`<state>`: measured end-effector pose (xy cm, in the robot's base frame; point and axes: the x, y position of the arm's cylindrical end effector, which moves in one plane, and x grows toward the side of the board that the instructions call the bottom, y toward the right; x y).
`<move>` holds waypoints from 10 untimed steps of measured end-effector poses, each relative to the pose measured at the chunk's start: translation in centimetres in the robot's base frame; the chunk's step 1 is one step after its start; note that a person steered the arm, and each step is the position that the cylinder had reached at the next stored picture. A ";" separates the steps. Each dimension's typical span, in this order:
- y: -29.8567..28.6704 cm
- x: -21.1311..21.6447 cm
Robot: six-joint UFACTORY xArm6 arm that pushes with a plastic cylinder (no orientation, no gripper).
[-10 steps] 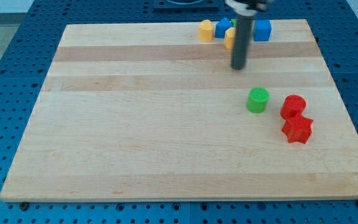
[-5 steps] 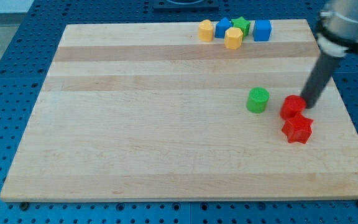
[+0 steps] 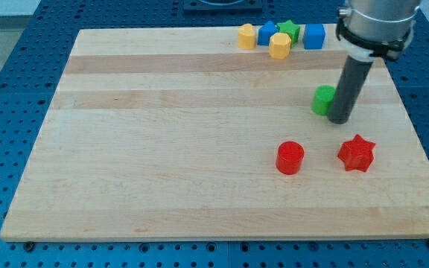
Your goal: Push the green circle close to the yellow hexagon
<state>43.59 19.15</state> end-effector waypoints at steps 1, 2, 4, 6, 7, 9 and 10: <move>1.8 -0.1; -0.7 -0.2; -5.6 -3.0; -1.8 2.4; 0.8 -2.1; -4.9 -4.8; -8.8 -4.8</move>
<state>38.83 10.37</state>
